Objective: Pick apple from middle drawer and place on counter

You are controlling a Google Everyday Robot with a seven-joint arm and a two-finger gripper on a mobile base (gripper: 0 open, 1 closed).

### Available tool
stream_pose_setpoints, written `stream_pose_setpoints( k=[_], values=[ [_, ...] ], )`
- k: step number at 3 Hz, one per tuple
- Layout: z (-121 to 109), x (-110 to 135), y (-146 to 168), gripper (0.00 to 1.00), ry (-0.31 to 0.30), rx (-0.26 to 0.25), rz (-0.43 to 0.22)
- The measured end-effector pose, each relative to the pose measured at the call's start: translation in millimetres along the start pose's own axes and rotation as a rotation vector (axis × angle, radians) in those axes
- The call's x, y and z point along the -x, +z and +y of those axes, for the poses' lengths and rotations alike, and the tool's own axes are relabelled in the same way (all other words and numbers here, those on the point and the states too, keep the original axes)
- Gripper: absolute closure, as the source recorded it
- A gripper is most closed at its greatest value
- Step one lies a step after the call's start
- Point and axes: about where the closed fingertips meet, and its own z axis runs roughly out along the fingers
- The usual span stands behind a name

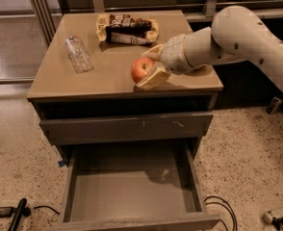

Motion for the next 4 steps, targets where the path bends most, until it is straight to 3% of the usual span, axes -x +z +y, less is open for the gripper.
stream_pose_setpoints(
  k=[1, 2, 3, 4],
  values=[
    [-32, -2, 31, 1.0, 0.014, 0.005, 0.001],
    [-68, 6, 79, 1.0, 0.032, 0.069, -0.022],
    [-68, 6, 79, 1.0, 0.032, 0.069, -0.022],
    [-68, 6, 79, 0.76, 0.032, 0.069, -0.022]
  ],
)
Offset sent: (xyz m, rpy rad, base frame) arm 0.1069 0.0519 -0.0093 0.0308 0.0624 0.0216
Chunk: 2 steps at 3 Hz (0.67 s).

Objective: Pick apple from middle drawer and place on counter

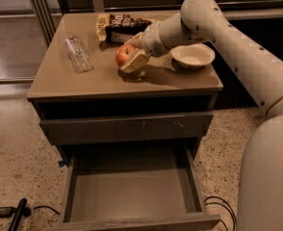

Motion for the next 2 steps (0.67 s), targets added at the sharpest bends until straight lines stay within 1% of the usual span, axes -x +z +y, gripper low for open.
stream_pose_setpoints(
  k=[1, 2],
  values=[
    [0.0, 0.0, 0.0, 0.45, 0.0, 0.0, 0.0],
    [0.0, 0.0, 0.0, 0.22, 0.0, 0.0, 0.0]
  ],
)
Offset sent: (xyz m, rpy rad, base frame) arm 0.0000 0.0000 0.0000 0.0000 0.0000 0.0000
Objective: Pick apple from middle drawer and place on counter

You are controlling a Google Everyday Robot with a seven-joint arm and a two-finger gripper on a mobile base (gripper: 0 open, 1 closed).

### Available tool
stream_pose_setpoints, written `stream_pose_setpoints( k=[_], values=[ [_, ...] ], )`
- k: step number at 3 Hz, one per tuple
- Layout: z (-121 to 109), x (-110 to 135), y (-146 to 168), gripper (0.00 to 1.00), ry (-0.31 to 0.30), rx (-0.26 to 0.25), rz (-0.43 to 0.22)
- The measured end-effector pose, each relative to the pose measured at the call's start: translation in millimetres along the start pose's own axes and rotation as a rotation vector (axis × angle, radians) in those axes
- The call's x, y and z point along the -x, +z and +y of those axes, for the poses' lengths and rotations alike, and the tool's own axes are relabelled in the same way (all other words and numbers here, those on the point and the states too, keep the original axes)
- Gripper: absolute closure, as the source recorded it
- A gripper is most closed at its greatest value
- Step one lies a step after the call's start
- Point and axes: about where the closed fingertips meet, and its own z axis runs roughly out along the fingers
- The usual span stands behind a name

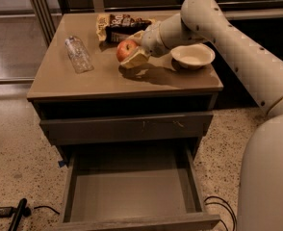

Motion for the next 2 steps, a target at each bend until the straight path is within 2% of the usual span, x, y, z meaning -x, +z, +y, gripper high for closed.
stream_pose_setpoints(
  k=[1, 2],
  values=[
    [0.0, 0.0, 0.1, 0.0, 0.0, 0.0, 0.0],
    [0.0, 0.0, 0.1, 0.0, 0.0, 0.0, 0.0]
  ],
)
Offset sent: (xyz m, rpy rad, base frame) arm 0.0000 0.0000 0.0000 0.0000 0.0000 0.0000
